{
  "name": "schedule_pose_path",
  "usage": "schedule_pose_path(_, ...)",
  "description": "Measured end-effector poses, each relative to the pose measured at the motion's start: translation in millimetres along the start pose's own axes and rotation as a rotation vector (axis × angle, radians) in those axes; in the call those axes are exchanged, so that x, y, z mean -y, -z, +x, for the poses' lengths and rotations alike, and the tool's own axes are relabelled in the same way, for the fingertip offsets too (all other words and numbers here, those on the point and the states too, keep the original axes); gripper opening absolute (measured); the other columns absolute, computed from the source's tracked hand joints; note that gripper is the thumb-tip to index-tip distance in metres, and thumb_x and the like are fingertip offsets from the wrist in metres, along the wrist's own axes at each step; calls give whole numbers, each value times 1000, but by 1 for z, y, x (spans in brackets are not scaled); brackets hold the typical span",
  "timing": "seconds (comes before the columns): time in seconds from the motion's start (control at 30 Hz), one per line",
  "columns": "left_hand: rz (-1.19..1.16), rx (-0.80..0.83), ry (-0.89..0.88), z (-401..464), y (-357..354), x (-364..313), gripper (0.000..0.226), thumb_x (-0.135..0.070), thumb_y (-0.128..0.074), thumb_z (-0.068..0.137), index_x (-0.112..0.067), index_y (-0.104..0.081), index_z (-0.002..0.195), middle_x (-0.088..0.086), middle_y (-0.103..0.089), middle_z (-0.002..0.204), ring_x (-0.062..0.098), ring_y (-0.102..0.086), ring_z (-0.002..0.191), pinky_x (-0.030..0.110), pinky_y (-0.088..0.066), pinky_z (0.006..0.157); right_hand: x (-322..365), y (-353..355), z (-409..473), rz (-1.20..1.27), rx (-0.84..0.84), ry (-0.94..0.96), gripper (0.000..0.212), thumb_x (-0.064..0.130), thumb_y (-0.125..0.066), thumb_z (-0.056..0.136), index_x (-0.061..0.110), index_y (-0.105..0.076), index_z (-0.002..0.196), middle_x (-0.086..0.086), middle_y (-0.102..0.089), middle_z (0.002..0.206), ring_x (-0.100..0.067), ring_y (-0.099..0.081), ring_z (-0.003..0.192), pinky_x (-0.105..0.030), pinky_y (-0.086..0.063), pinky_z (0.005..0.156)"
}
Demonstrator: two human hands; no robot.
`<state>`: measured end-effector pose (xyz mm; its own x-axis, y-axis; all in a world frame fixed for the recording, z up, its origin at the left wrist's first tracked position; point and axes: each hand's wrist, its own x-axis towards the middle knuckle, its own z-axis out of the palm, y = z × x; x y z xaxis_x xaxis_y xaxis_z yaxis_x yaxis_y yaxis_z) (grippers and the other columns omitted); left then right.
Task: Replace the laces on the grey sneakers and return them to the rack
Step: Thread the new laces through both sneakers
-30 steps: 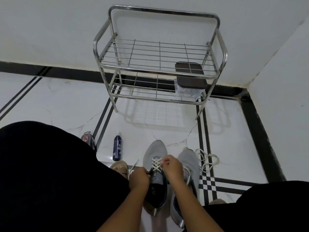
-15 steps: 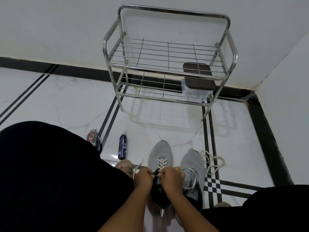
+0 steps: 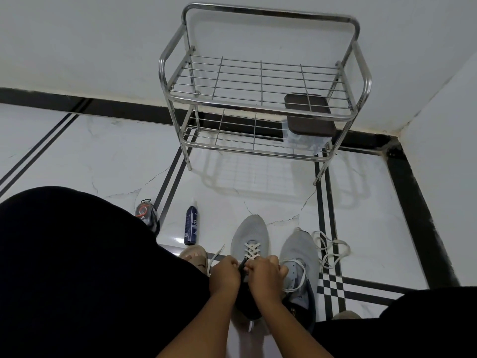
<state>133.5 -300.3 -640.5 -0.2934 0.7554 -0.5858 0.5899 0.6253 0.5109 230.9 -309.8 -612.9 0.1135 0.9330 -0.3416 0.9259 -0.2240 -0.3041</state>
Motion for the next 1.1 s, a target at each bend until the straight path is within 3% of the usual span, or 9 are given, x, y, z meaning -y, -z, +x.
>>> schedule_pose_path(0.13, 2, 27, 11, 1, -2, -1, 18, -17, -53, 87, -28, -58, 72, 5, -69, 97, 22, -62, 89, 24, -43, 70, -9, 13, -1, -198, -33, 25, 27, 37, -46, 95, 22, -61, 112, 0, -60, 114, -21, -56, 108, -36, -38, 91)
schedule_pose_path(0.3, 51, 16, -18, 2, -3, -2, 15, -25, -51, 93, -27, -59, 79, 2, -67, 98, 21, -61, 93, 25, -47, 75, -27, 3, -10, -239, 352, -219, 30, 26, -52, 94, 18, -61, 121, -1, -61, 125, -19, -59, 115, -30, -48, 84)
schedule_pose_path(0.5, 109, 11, -35, 3, 0, -5, 16, -22, -45, 93, -23, -60, 90, 5, -66, 106, 24, -60, 98, 27, -46, 78, -24, -1, -7, -15, 76, -149, 28, 18, -38, 97, 22, -60, 114, -2, -65, 116, -21, -62, 107, -33, -49, 87)
schedule_pose_path(0.67, 65, -19, -17, 4, 5, -8, 16, -16, -41, 92, -16, -57, 91, 9, -66, 104, 27, -60, 97, 31, -48, 80, -28, 0, 1, 81, 93, -185, 26, 20, -43, 94, 19, -66, 107, -5, -68, 110, -25, -64, 102, -32, -50, 85)
schedule_pose_path(0.83, -378, -254, 39, 12, 51, -37, 11, -7, -40, 93, -11, -50, 89, 9, -62, 87, 25, -55, 73, 31, -42, 63, -32, -1, 7, 118, 124, -226, 26, 19, -45, 95, 15, -65, 110, -8, -67, 112, -26, -63, 102, -29, -49, 81)
schedule_pose_path(0.93, -913, -427, 42, 23, 102, -65, 16, -7, -33, 89, -10, -49, 88, 6, -67, 80, 24, -63, 77, 36, -50, 77, -38, 0, 12, 136, 102, -249, 25, 18, -44, 95, 12, -64, 109, -8, -67, 110, -26, -63, 101, -28, -47, 77)
schedule_pose_path(1.0, -1224, -471, 79, 25, 123, -75, 18, -8, -31, 91, -13, -47, 84, 6, -58, 78, 20, -55, 64, 32, -50, 66, -42, 0, 13, 132, 85, -267, 25, 18, -44, 96, 13, -64, 110, -8, -67, 110, -25, -63, 101, -27, -45, 75)
schedule_pose_path(1.03, -1211, -485, 87, 24, 126, -78, 17, -12, -33, 93, -15, -47, 82, 3, -54, 77, 19, -50, 63, 29, -45, 62, -42, 1, 14, 129, 79, -272, 25, 19, -43, 96, 13, -64, 110, -7, -67, 110, -25, -63, 101, -27, -46, 75)
schedule_pose_path(1.1, -701, -433, -51, 24, 115, -77, 21, -25, -37, 96, -14, -50, 84, 2, -54, 79, 22, -51, 72, 30, -40, 65, -43, 0, 15, 128, 78, -274, 26, 19, -42, 97, 15, -63, 112, -7, -67, 112, -25, -62, 103, -29, -48, 79)
